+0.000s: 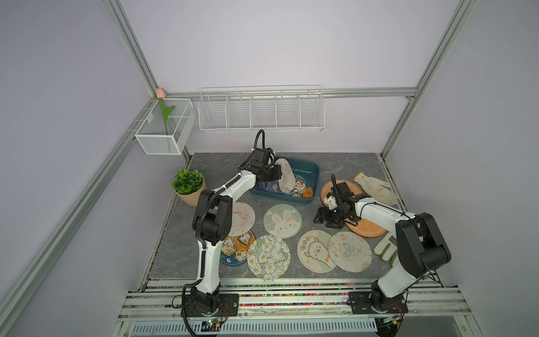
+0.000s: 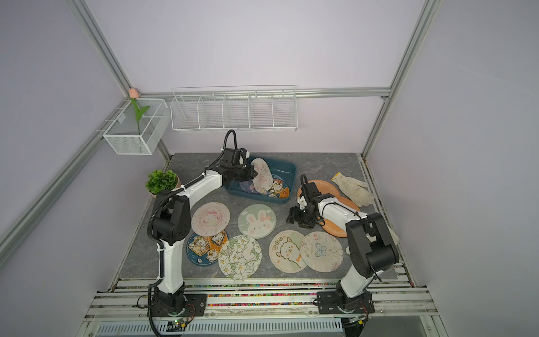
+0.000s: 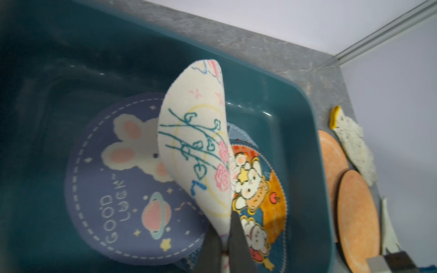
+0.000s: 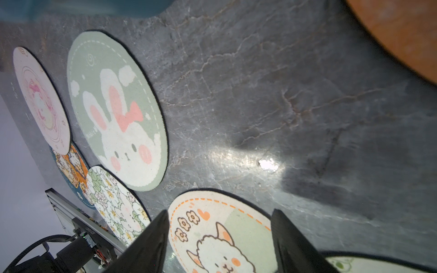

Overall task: Put the coasters into the storage box
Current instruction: Place the coaster in the storage box.

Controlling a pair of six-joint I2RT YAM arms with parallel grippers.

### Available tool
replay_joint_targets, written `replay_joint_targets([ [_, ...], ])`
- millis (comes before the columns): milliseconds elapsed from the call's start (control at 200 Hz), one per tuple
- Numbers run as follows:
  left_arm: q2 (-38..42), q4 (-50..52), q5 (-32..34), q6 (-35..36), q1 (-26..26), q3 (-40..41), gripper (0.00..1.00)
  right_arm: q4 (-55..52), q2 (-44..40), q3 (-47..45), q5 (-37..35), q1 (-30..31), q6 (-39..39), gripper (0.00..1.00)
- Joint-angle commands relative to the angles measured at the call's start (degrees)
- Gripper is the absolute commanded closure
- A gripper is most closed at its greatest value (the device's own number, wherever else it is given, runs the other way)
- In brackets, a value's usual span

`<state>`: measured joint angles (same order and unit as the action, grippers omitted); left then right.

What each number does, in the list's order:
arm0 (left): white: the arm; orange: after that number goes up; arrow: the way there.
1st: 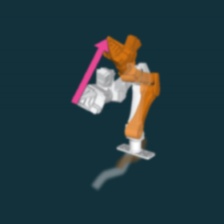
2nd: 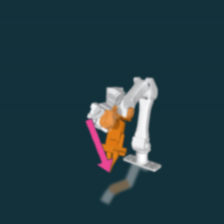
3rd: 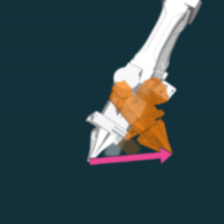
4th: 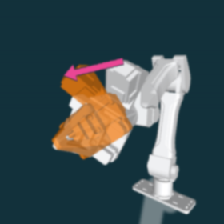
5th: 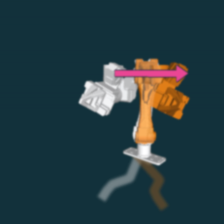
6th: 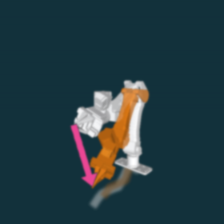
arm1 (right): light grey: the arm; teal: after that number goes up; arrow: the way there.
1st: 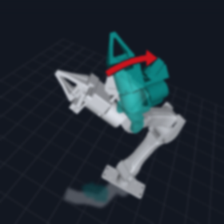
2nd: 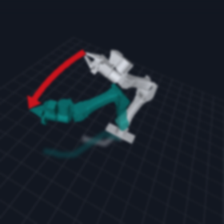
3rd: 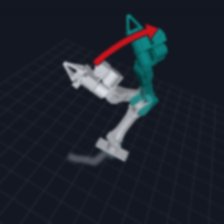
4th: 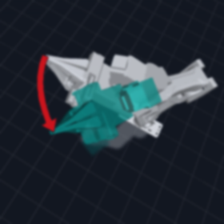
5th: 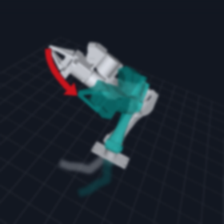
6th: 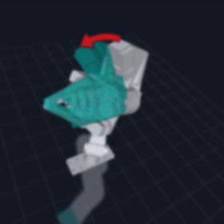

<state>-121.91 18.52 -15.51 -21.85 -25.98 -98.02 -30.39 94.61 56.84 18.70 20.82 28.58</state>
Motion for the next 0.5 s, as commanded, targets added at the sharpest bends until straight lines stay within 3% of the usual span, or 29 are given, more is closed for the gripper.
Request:
replay_joint_targets([
  [0, -1.26, 2.87, 6.73, 3.37, -0.22, 0.01, 0.96, -1.53, 0.22, 1.50, -0.50, 0.53, 0.27, 0.30],
  [235, 1.96, 2.67, 13.35, 3.64, -0.18, 3.46, 0.51, -1.78, 1.61, 3.09, -0.15, 0.70, -0.10, 0.29],
  [355, 3.76, 1.64, 13.32, 3.48, -0.04, 5.14, 0.39, -1.61, 2.15, 3.58, -0.02, 0.96, -0.10, 0.29],
  [495, 6.32, -0.01, 11.98, 2.88, 0.05, 7.42, 0.34, -1.77, 2.25, 3.98, -0.15, 1.28, -0.08, 0.29],
])
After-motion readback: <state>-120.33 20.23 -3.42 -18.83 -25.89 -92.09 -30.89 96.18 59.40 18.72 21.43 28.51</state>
